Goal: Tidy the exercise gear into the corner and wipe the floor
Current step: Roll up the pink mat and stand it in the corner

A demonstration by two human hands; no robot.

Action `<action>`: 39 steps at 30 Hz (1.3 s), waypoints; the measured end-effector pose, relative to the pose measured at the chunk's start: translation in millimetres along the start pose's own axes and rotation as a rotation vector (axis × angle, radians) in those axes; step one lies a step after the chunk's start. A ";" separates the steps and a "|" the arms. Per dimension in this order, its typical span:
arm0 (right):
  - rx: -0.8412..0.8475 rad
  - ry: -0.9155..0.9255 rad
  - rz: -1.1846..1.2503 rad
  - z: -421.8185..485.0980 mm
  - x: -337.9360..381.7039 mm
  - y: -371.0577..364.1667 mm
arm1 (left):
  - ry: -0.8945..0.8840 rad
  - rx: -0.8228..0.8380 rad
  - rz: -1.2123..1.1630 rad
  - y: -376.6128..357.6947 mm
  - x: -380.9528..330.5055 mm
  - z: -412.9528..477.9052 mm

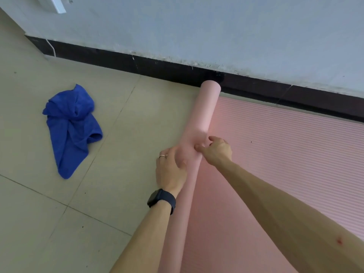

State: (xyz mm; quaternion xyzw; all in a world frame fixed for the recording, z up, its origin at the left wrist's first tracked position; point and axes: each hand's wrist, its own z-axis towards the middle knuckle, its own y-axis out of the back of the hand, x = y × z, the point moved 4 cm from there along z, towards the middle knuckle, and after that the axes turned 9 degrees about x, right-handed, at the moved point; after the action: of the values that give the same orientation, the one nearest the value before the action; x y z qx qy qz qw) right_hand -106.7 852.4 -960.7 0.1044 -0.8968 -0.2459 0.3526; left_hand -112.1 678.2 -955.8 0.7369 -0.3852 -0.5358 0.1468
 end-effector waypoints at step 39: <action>0.158 0.875 -1.176 -16.6 -78.5 76.6 | 0.030 -0.047 0.408 -120.3 -65.7 -97.0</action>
State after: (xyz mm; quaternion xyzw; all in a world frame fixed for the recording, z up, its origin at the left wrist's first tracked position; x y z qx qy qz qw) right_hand -39.1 940.3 -956.5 0.6816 -0.4851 -0.2651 0.4794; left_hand 16.3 786.2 -949.9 0.6479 -0.5116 -0.4927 0.2753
